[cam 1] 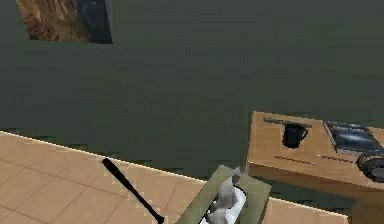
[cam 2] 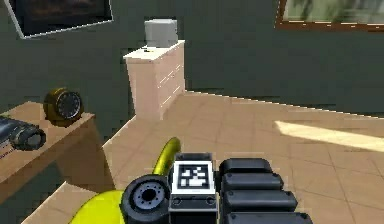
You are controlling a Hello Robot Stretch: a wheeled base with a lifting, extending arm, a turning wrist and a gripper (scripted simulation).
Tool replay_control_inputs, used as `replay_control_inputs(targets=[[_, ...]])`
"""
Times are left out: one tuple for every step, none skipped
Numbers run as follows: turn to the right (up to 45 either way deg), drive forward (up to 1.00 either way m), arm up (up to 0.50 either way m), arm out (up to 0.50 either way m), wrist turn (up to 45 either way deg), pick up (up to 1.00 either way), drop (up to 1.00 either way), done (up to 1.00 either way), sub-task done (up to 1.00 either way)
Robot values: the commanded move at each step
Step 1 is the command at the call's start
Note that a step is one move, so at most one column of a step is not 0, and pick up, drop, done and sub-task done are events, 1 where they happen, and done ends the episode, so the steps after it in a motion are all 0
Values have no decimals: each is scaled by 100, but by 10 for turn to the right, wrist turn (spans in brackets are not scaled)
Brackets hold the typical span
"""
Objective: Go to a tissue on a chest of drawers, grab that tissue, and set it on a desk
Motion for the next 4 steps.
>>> replay_control_inputs(targets=[[0,75,0,0,0,0,0,0,0],[90,0,0,0,0,0,0,0,0],[0,30,0,0,0,0,0,0,0],[-30,0,0,0,0,0,0,0,0]])
